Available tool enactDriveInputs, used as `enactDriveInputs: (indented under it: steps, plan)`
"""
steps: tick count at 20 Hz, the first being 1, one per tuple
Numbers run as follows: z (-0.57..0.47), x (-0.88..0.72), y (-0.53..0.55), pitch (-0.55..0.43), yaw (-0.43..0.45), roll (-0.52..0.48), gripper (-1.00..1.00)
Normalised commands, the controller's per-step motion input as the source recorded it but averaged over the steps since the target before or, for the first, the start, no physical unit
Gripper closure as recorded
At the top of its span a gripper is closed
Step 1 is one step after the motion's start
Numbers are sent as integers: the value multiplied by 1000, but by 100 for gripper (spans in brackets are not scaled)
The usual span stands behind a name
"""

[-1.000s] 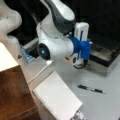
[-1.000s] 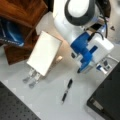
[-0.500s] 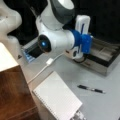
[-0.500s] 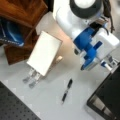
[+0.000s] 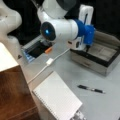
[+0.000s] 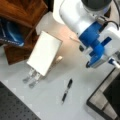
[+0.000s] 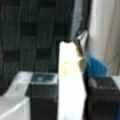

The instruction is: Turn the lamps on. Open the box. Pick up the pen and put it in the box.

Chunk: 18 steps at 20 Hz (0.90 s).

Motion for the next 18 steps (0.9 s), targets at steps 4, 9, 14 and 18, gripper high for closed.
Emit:
enactDriveInputs:
  steps: [4, 9, 14, 18]
  plan:
    - [370, 28, 157, 81, 141, -200, 100]
    - [358, 70, 184, 89, 119, -195, 100]
    - [289, 194, 244, 69, 67, -184, 100]
    - [255, 265, 237, 75, 52, -189, 100]
